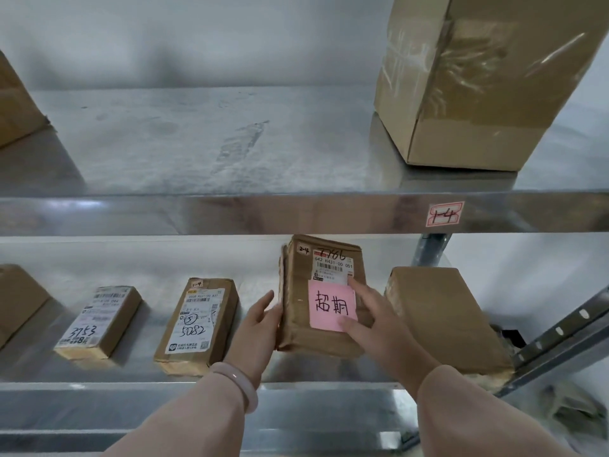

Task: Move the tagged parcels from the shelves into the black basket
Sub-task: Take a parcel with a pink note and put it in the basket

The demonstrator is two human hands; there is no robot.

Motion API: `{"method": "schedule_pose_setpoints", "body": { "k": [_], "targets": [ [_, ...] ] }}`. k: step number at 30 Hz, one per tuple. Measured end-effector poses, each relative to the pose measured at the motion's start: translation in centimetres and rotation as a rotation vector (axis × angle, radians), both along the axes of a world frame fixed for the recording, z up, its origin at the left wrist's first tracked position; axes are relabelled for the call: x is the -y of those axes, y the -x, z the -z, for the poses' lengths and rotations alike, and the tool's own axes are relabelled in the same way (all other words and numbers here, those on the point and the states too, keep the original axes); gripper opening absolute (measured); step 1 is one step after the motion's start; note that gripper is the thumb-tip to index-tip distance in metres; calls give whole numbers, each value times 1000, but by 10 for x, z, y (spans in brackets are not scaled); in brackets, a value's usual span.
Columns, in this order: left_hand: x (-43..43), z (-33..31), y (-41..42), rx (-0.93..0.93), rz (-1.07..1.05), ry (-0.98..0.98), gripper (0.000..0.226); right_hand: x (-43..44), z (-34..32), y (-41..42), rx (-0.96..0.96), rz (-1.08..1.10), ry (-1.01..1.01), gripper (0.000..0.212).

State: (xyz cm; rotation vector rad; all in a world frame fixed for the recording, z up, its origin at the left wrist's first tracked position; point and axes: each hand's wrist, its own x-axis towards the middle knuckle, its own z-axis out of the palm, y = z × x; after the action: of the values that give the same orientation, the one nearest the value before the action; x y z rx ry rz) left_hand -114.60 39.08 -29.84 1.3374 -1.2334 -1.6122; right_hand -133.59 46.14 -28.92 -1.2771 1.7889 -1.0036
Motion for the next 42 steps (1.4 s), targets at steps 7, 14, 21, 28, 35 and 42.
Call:
{"method": "schedule_pose_setpoints", "body": {
  "k": [7,14,21,28,35,42],
  "targets": [
    [-7,-14,-40,-16,8,111,67,12,-20,-39,-111,-123,141,61],
    [-18,-27,-118,15,-46,312,66,15,-36,-111,-51,-202,239,67],
    [-53,-32,-257,204,-110,481,49,5,-41,-242,-28,-316,277,65],
    [-100,-33,-438,303,-379,495,47,8,-36,-426,-111,-580,339,65],
    [-150,-22,-592,363,-659,456,51,12,-35,-596,-139,-922,328,67],
    [-168,-3,-714,351,-887,357,53,28,-26,-736,-145,-1139,286,68]
  ]
}}
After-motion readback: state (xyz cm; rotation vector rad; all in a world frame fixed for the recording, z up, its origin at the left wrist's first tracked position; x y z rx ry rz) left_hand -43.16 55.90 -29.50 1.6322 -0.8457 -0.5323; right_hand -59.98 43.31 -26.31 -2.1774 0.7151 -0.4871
